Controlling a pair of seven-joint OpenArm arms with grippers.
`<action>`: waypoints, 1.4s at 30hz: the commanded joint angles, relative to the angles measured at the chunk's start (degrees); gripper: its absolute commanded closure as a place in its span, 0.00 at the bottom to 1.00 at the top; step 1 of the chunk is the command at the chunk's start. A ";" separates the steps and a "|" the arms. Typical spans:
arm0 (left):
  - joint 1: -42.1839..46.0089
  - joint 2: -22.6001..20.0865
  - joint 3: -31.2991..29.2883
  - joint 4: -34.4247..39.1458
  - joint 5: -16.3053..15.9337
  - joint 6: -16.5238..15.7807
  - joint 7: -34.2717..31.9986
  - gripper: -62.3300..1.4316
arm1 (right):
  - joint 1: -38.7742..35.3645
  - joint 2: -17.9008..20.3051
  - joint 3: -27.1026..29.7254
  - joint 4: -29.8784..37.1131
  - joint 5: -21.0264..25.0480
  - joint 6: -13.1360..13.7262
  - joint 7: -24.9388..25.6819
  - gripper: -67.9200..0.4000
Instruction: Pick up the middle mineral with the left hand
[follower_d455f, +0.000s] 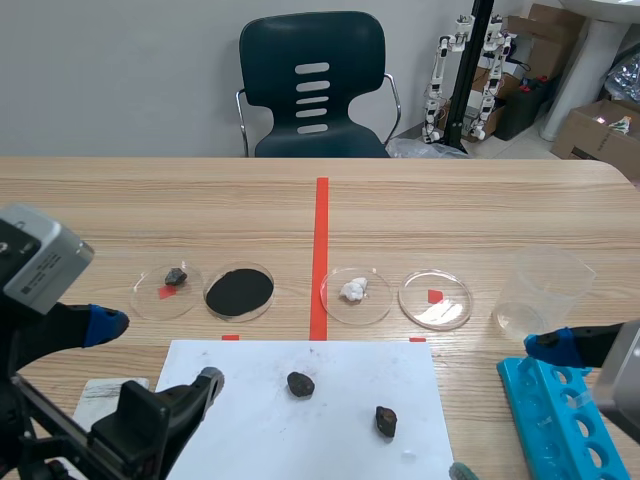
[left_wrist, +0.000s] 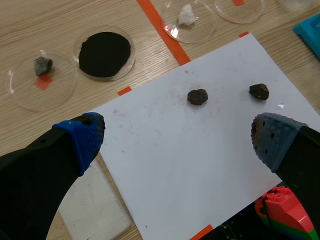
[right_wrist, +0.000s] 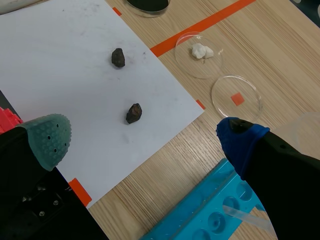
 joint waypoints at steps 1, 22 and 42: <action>-0.20 0.55 1.16 0.83 -0.46 0.46 0.28 0.02 | -0.24 0.00 0.13 1.14 0.66 -0.22 0.81 0.10; -27.89 5.95 27.41 -4.26 -0.44 32.87 31.01 0.02 | -0.24 0.00 0.13 1.14 0.66 -0.22 0.81 0.10; -47.58 20.74 39.58 -29.68 0.28 42.62 38.12 0.02 | -0.24 0.00 0.13 1.14 0.66 -0.22 0.81 0.10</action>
